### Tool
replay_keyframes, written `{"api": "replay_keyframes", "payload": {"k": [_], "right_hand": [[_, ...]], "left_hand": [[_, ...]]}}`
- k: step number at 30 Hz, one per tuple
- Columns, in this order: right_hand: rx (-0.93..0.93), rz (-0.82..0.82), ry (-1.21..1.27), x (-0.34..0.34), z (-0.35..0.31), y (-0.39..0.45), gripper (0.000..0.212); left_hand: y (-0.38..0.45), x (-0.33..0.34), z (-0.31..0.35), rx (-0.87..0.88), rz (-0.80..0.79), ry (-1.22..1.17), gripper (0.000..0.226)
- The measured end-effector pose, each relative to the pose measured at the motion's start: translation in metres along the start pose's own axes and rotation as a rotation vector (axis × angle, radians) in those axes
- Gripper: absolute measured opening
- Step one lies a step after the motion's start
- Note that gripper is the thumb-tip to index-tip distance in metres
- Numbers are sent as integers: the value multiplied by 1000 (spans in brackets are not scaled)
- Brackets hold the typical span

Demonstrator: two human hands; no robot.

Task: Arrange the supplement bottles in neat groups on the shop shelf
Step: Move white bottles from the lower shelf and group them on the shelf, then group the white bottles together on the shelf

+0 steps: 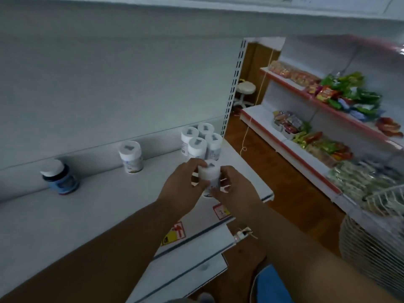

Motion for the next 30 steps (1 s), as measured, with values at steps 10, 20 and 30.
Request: {"api": "replay_keyframes", "payload": {"k": [10,20,30], "right_hand": [[-79,-89,15,11,22,60,28],[-131,-35,1,-1,23,56,50],[-360,215,-26,2,-54,-12,49]], "left_hand": [[26,27,-10,-94,247,141,41],[21,22,-8,-113,277,224,60],[-68,-43,-8,18,326,215,58]]}}
Point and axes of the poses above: each hand's wrist, its own y-axis towards the middle knuckle, its own x-axis out of the palm, z = x × y, the point moved 4 cm from there along y, towards the middle knuckle, and after that the axes turned 4 degrees about z, right-handed, at the moved point
